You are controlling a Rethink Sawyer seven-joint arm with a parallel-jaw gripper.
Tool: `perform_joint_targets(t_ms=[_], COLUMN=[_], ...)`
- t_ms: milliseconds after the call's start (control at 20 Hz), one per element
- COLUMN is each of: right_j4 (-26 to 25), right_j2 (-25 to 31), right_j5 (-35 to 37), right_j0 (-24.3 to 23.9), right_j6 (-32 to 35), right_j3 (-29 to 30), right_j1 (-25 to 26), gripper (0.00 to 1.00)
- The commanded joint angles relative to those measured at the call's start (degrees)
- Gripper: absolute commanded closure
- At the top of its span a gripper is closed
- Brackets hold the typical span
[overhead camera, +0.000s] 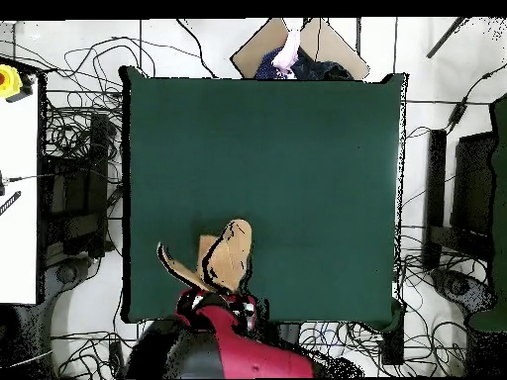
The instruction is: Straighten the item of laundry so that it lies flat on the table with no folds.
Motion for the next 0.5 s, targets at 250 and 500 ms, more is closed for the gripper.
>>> perform_joint_targets(t_ms=[250, 500], right_j4=[-3.28, 0.26], right_j2=[-1.78, 2.55], right_j5=[8.26, -0.12], right_j0=[-11.96, -24.16], right_j6=[-14.98, -29.20], right_j3=[-2.08, 1.32], right_j1=[-9.20, -7.01], gripper=[1.00, 1.00])
